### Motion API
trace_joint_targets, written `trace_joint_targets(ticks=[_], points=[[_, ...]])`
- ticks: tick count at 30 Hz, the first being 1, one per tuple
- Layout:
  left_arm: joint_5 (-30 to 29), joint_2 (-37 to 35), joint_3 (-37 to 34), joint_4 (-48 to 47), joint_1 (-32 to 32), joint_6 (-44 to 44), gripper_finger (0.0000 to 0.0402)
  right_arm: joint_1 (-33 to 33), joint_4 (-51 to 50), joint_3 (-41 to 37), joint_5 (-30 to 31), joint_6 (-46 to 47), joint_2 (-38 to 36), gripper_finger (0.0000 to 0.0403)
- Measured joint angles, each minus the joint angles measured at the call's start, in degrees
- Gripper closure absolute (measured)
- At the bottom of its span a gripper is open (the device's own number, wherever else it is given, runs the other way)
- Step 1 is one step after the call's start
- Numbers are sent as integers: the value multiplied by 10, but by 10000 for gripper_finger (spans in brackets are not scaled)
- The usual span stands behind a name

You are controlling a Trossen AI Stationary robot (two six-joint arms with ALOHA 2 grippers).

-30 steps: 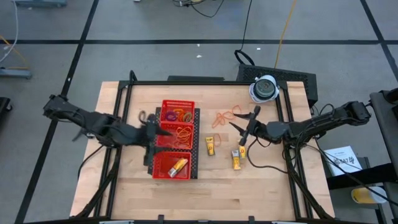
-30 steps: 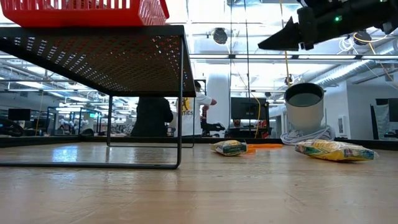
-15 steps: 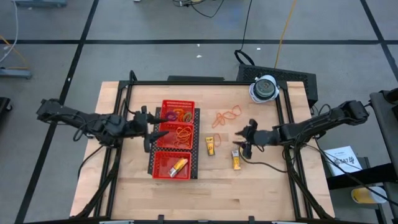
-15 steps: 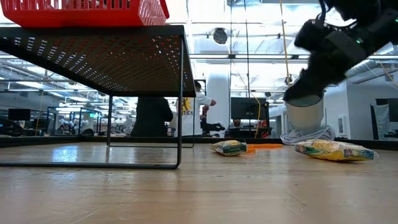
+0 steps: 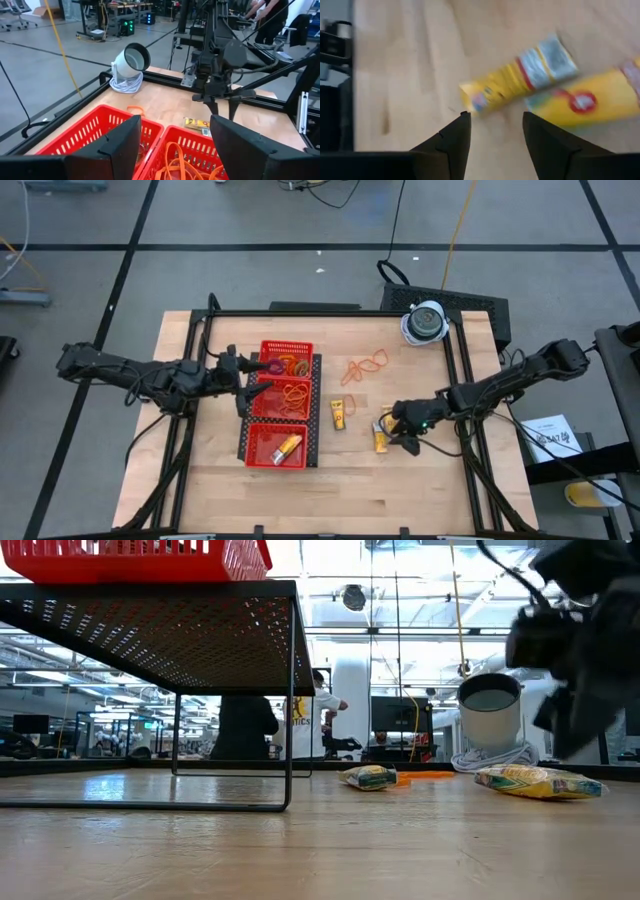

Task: Pick & Place Office Desk Supplies
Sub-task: Put the yellow pack of crayon into the bottom red basket on the shelf

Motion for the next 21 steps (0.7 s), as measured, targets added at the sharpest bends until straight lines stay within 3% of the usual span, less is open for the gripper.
trace_joint_targets(ticks=[9, 18, 21], points=[[0, 5, 0, 0, 0, 1, 153, -24, -46, -31, 7, 10, -1, 250], [-5, 5, 0, 0, 1, -1, 153, -72, -72, -33, 104, -71, 0, 272], [-5, 5, 0, 0, 1, -5, 153, -89, -91, -32, 106, -96, -1, 278]])
